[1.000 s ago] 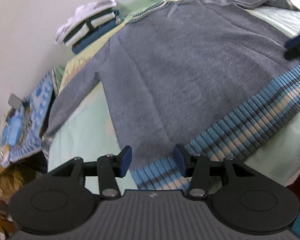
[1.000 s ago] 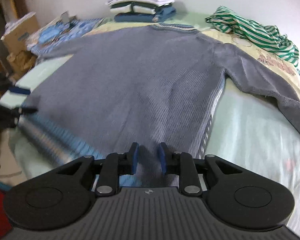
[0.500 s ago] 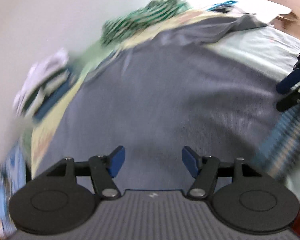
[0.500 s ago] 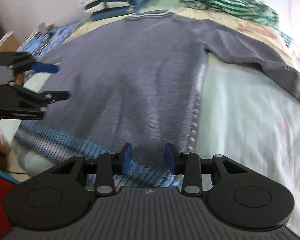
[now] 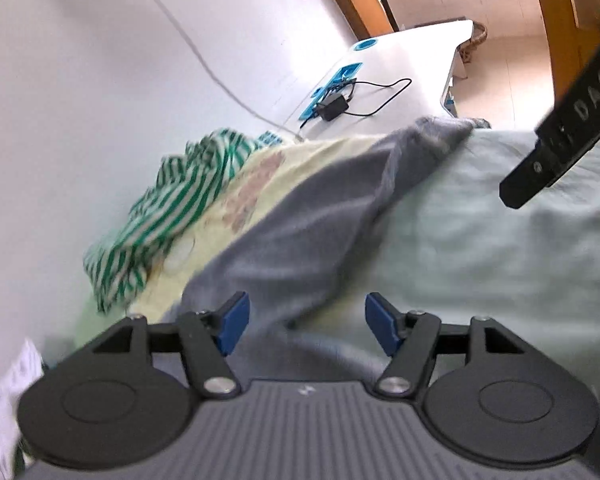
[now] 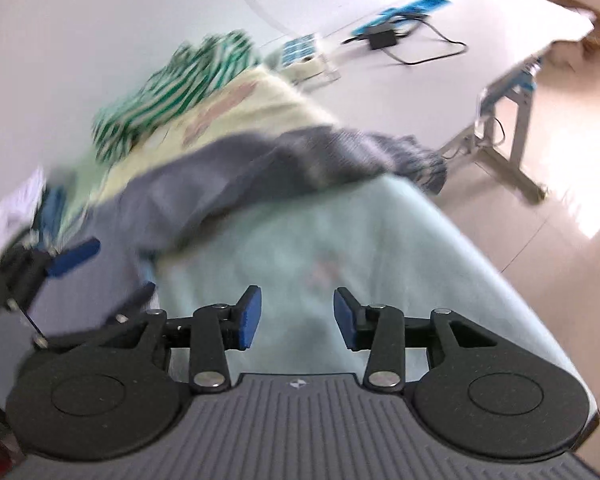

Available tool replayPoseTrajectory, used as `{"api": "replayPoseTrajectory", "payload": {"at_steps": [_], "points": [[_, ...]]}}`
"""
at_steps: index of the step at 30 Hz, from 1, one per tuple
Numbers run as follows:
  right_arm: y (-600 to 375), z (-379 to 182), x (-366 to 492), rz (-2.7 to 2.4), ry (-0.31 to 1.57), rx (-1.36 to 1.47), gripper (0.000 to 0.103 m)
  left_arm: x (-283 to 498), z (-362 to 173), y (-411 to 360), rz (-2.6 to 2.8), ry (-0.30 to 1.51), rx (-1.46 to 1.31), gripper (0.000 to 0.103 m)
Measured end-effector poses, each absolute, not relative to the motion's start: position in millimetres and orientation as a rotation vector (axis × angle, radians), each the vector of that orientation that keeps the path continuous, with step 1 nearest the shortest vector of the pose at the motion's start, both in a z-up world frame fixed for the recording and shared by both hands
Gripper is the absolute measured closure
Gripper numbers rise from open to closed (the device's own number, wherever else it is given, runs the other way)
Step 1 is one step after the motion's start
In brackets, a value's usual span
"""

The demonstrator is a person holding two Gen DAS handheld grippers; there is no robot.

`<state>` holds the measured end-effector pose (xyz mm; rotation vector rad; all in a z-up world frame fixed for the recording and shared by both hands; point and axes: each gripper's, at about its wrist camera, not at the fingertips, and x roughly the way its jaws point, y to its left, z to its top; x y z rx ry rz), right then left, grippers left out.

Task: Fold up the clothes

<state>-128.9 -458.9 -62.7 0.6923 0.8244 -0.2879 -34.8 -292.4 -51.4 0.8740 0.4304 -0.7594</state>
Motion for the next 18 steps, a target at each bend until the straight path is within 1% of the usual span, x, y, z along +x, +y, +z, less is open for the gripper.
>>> {"api": "replayPoseTrajectory", "payload": {"at_steps": [4, 6, 10, 11, 12, 13, 15, 17, 18], "points": [[-490.6, -63.6, -121.7, -0.293, 0.814, 0.786, 0.058, -27.8, -52.4, -327.3, -0.775, 0.428, 0.885, 0.028], [-507.4, -64.2, -117.8, -0.296, 0.813, 0.819, 0.057, -29.2, -54.8, -343.1, -0.791, 0.421, 0.900, 0.020], [-548.2, -72.2, -115.6, -0.344, 0.801, 0.975, 0.056, -33.5, -64.1, -362.8, -0.796, 0.413, 0.931, 0.021], [-556.1, -75.9, -115.5, -0.372, 0.810, 1.008, 0.055, -33.7, -67.2, -366.1, -0.793, 0.419, 0.937, 0.026], [-563.9, -80.1, -115.0, -0.397, 0.820, 1.041, 0.052, -33.3, -70.4, -369.2, -0.792, 0.429, 0.942, 0.036], [-570.9, -86.1, -113.4, -0.410, 0.836, 1.080, 0.052, -32.8, -72.3, -371.1, -0.798, 0.441, 0.936, 0.040], [-582.7, -98.4, -111.0, -0.411, 0.847, 1.184, 0.051, -32.9, -71.5, -372.9, -0.820, 0.465, 0.915, 0.061], [-591.1, -109.5, -108.6, -0.412, 0.845, 1.286, 0.050, -34.9, -72.2, -376.8, -0.835, 0.480, 0.910, 0.069], [-593.7, -113.5, -106.6, -0.412, 0.847, 1.323, 0.050, -36.1, -72.6, -378.5, -0.842, 0.486, 0.909, 0.077]]}}
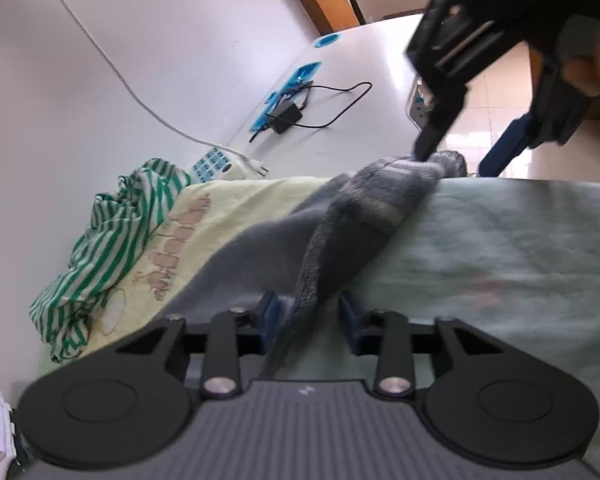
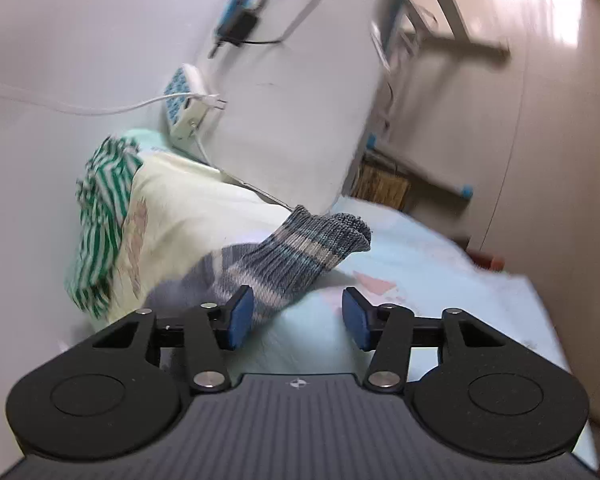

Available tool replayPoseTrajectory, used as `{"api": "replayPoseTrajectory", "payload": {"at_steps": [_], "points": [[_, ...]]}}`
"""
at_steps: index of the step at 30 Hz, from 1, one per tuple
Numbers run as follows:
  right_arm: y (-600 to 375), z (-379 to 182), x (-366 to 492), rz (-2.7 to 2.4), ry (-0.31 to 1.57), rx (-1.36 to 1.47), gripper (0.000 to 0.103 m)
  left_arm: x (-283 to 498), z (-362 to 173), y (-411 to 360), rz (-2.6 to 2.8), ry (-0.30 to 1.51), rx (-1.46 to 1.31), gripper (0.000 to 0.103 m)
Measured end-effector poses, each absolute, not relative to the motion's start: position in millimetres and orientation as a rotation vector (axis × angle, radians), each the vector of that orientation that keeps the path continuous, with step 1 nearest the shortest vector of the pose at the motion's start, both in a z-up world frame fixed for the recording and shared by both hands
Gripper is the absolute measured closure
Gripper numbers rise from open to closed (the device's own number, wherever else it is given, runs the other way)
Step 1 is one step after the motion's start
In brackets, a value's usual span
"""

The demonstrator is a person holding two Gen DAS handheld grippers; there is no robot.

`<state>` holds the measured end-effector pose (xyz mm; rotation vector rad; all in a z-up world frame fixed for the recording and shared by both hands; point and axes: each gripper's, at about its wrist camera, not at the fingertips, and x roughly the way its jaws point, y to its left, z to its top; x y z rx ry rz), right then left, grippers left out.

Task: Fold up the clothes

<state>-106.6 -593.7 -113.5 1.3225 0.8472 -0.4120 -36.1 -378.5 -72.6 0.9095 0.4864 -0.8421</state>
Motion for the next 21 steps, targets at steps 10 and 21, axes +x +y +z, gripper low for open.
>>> {"api": "replayPoseTrajectory", "payload": {"at_steps": [10, 21], "points": [[-609.2, -112.3, -93.0, -0.432, 0.828, 1.345, 0.045, -91.4, -90.9, -370.1, -0.941, 0.293, 1.114, 0.100], [-607.6, -100.2, -96.7, -0.451, 0.796, 1.251, 0.044, -62.5, -34.2, -366.7, -1.055, 0.394, 0.873, 0.047]]}}
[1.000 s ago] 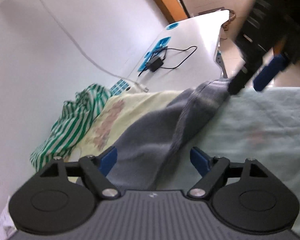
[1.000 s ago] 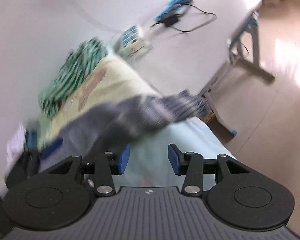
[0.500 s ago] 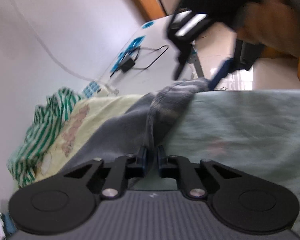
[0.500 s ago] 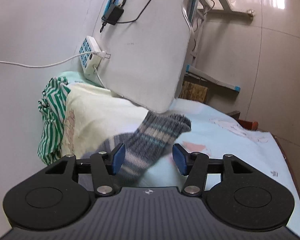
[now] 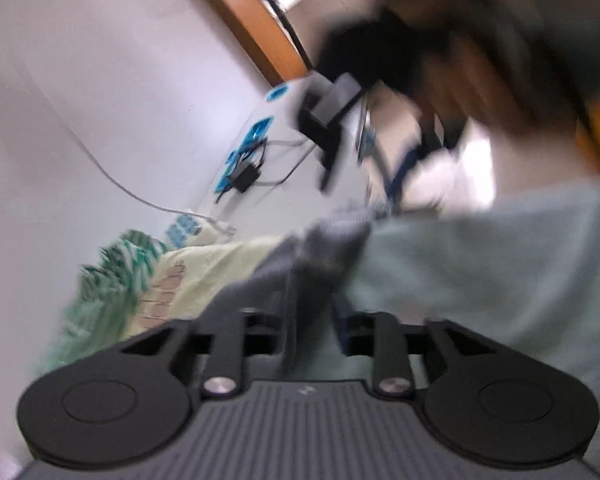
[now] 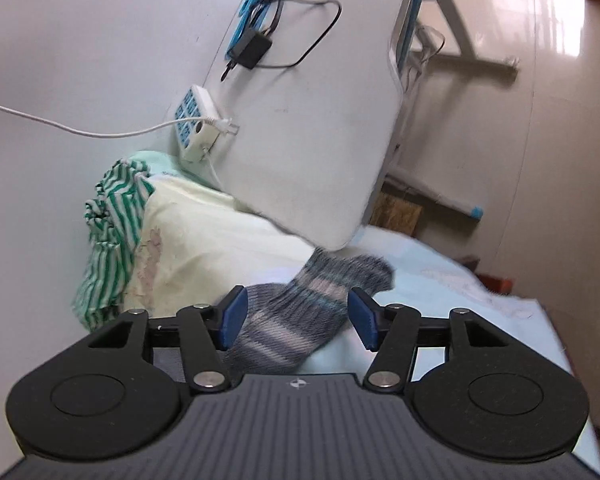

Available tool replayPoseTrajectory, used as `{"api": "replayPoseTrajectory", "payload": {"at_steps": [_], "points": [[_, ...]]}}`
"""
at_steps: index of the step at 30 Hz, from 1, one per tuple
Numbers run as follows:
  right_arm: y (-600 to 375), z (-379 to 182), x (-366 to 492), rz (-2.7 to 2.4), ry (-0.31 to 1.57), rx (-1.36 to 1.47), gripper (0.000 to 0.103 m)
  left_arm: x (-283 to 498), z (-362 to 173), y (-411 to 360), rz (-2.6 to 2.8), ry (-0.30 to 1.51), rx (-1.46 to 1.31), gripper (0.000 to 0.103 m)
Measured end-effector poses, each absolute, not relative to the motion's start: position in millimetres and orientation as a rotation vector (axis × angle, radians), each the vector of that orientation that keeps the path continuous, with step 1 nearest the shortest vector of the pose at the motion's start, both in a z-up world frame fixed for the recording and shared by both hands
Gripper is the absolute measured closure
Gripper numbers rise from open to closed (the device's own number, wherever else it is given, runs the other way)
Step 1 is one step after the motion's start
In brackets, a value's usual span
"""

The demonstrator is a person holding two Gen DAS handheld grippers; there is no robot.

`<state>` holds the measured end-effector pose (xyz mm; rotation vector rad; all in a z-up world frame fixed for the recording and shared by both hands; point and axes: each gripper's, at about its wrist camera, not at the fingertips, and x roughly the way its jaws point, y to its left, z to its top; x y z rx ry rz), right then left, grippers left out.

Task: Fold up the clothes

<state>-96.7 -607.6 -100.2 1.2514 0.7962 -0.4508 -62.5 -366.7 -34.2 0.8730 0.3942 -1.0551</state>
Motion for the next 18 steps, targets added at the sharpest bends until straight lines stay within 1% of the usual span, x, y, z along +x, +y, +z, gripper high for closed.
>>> {"api": "replayPoseTrajectory", "payload": {"at_steps": [1, 4, 5, 7, 8, 9, 10, 11, 14, 18], "points": [[-608.6, -100.1, -98.9, -0.463, 0.800, 1.241, 0.044, -52.8, -37.0, -373.4, -1.067, 0.444, 0.852, 0.042], [-611.7, -107.9, -107.1, -0.475, 0.803, 1.275, 0.044, -23.7, -45.2, -393.6, -1.098, 0.594, 0.785, 0.043], [-612.7, -110.0, -109.9, -0.478, 0.801, 1.286, 0.044, -14.8, -48.8, -399.7, -1.106, 0.640, 0.760, 0.048], [-613.9, -110.2, -114.6, -0.481, 0.793, 1.286, 0.044, -8.1, -50.2, -407.8, -1.141, 0.709, 0.688, 0.064], [-614.7, -110.2, -117.2, -0.483, 0.788, 1.285, 0.044, -6.6, -49.4, -411.5, -1.152, 0.746, 0.657, 0.090], [-616.3, -110.0, -120.1, -0.488, 0.785, 1.278, 0.044, -6.9, -48.1, -414.4, -1.159, 0.766, 0.634, 0.101], [-617.3, -110.1, -122.3, -0.496, 0.782, 1.271, 0.044, -11.8, -46.7, -416.0, -1.159, 0.742, 0.637, 0.101], [-618.5, -110.4, -124.7, -0.502, 0.779, 1.266, 0.044, -19.6, -45.8, -417.0, -1.155, 0.697, 0.665, 0.103], [-624.9, -115.4, -133.3, -0.503, 0.773, 1.305, 0.044, -44.7, -44.5, -419.9, -1.136, 0.552, 0.758, 0.103], [-625.0, -114.3, -135.8, -0.449, 0.774, 1.342, 0.044, -83.1, -65.8, -419.5, -1.074, 0.323, 1.010, 0.103]]}}
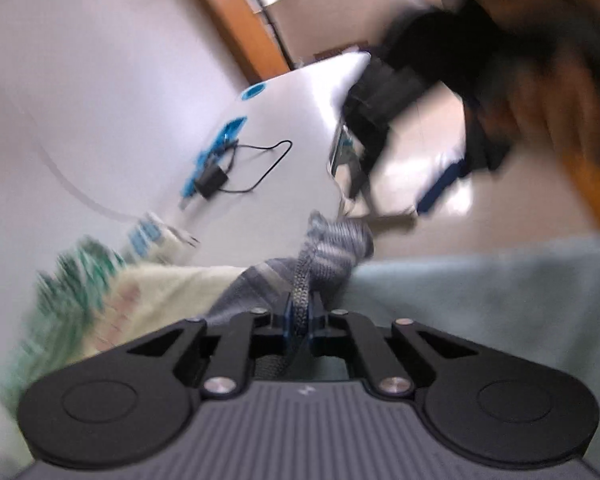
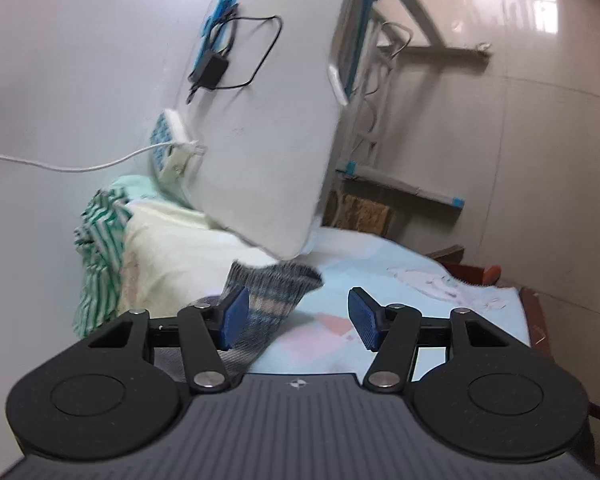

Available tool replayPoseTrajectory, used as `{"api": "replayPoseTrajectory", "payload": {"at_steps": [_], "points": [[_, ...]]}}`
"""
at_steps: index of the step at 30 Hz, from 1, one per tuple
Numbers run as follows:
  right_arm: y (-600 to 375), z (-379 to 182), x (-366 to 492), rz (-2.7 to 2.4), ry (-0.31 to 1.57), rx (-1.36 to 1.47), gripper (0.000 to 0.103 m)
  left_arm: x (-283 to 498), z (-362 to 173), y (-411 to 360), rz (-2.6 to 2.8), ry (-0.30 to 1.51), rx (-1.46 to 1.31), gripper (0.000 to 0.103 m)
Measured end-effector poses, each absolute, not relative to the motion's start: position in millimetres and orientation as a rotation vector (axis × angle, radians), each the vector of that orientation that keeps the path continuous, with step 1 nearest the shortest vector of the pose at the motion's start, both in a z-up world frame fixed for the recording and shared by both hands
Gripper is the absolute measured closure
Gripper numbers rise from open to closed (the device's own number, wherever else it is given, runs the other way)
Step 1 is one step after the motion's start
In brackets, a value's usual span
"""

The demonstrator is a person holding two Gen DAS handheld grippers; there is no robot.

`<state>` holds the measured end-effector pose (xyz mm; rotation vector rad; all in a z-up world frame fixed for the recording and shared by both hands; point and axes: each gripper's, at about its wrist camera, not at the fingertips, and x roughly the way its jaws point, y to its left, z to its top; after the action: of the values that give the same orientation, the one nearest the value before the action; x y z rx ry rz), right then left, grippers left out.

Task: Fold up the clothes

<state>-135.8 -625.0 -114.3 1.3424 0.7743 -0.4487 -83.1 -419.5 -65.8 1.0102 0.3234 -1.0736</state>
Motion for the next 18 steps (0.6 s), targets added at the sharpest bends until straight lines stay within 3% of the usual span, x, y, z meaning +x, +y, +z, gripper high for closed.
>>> {"api": "replayPoseTrajectory", "payload": {"at_steps": [5, 11, 12, 14, 15, 16, 18], "points": [[-612.3, -107.4, -123.2, -0.383, 0.788, 1.320, 0.043, -115.0, -104.9, -411.6, -1.051, 0.094, 1.249, 0.103], [-601.1, -115.0, -110.1, -0.489, 0.860, 1.267, 0.048, -103.8, -104.7, -421.2, -1.034, 0.132, 1.208, 0.103], [-601.5, -119.2, -111.5, -0.473, 0.860, 1.290, 0.053, -102.7, -105.4, -422.8, -1.029, 0.131, 1.209, 0.103], [-602.7, -125.2, -113.4, -0.437, 0.855, 1.305, 0.076, -100.7, -106.5, -425.2, -1.021, 0.129, 1.209, 0.101], [-603.6, -125.0, -115.1, -0.430, 0.836, 1.295, 0.092, -99.5, -105.0, -425.1, -1.021, 0.130, 1.206, 0.095], [-604.9, -122.1, -118.1, -0.430, 0.803, 1.284, 0.093, -97.9, -102.2, -425.6, -1.023, 0.137, 1.197, 0.091], [-606.5, -112.8, -123.0, -0.414, 0.733, 1.250, 0.094, -97.3, -90.6, -423.7, -1.037, 0.160, 1.166, 0.071]]}}
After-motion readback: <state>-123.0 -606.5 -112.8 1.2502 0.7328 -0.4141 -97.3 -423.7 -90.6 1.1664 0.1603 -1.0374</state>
